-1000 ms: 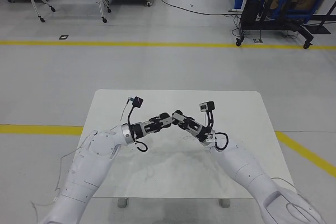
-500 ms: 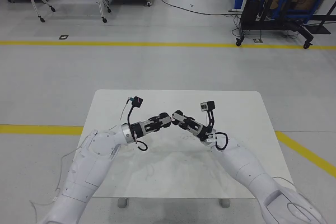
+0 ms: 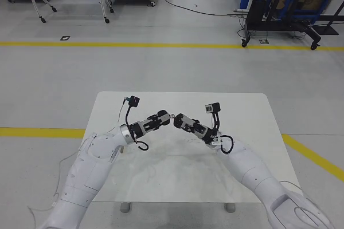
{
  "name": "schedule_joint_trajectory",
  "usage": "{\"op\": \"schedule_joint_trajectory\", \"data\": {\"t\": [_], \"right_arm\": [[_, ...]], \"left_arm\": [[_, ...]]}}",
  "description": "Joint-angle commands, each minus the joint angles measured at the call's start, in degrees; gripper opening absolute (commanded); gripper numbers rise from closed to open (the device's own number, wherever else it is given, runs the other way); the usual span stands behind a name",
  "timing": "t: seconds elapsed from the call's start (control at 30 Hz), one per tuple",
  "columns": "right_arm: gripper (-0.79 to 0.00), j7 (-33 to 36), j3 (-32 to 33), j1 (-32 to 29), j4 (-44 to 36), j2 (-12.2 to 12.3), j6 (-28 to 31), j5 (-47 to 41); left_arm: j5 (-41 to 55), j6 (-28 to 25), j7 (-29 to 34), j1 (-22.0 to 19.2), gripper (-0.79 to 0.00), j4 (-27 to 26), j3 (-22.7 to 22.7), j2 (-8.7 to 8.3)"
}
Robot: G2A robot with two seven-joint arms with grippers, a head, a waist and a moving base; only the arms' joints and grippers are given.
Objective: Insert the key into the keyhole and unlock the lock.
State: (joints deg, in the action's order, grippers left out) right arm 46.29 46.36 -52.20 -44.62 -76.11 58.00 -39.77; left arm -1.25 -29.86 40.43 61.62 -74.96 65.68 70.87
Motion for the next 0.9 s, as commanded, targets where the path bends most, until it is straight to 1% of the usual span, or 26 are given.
{"op": "schedule_joint_trajectory", "data": {"t": [0.0, 0.17, 0.2, 0.23, 0.3, 0.37, 0.43, 0.5, 0.53, 0.57, 0.63, 0.7, 0.77, 0.8, 0.87], "right_arm": [[0.0, 0.0, 0.0, 0.0, 0.0, 0.0, 0.0, 0.0], [0.0, 0.0, 0.0, 0.0, 0.0, 0.0, 0.0, 0.0], [0.0, 0.16, -0.07, 0.16, -0.41, 0.09, -0.16, 1.5], [0.0, 0.66, -0.29, 0.87, -1.42, 0.41, -0.66, 5.7], [0.0, 1.34, 0.01, 1.57, -2.9, 1.36, -1.34, 11.72], [0.0, 2.81, 0.76, 1.1, -5.75, 2.55, -2.8, 11.68], [0.0, 4.91, 1.67, 1.41, -7.29, 4.49, -4.89, 15.1], [0.0, 6.32, 2.26, 0.71, -9.81, 6.27, -6.3, 16.33], [-0.015, 7.01, 2.54, 0.62, -10.66, 7.2, -6.99, 17.68], [-0.099, 7.26, 2.89, 0.26, -11.5, 8.0, -7.25, 17.97], [-0.388, 7.6, 3.29, -0.49, -13.37, 9.38, -7.58, 18.02], [-0.431, 7.97, 3.38, -1.0, -14.91, 10.55, -7.96, 18.14], [-0.44, 8.27, 3.21, -1.41, -15.77, 11.43, -8.26, 17.84], [-0.471, 8.42, 3.01, -1.48, -16.01, 11.76, -8.41, 17.67], [-0.493, 8.5, 2.46, -1.53, -16.14, 12.18, -8.5, 16.71]], "left_arm": [[-0.01, -0.01, 0.02, -0.01, -0.785, 0.0, 0.0, 0.0], [-0.27, 0.42, 0.16, 0.42, -0.785, -0.65, -0.28, -0.02], [-0.55, 0.63, 0.42, 0.58, -0.785, -1.03, -0.25, -0.1], [-0.42, 0.78, 0.69, 0.77, -0.785, -1.3, -0.21, -0.15], [-0.12, 0.84, 1.81, 0.89, -0.785, -1.64, -0.15, -0.29], [0.44, 0.72, 3.11, 0.92, -0.785, -1.79, -0.13, -0.42], [0.59, 0.29, 5.25, 0.8, -0.785, -1.84, -0.29, -0.59], [0.36, 0.08, 7.29, 0.68, -0.785, -1.73, -0.52, -0.77], [0.56, -0.06, 8.28, 0.63, -0.785, -1.74, -0.7, -0.83], [1.01, -0.13, 8.92, 0.59, -0.785, -1.68, -0.78, -0.88], [1.28, -0.18, 9.72, 0.42, -0.785, -1.58, -0.91, -0.97], [1.23, -0.36, 10.13, 0.28, -0.785, -1.49, -1.1, -1.04], [1.66, -0.69, 10.55, 0.21, -0.785, -1.5, -1.36, -1.07], [1.88, -0.81, 10.83, 0.19, -0.785, -1.46, -1.48, -1.1], [2.16, -0.98, 11.35, 0.09, -0.785, -1.36, -1.65, -1.17]]}}
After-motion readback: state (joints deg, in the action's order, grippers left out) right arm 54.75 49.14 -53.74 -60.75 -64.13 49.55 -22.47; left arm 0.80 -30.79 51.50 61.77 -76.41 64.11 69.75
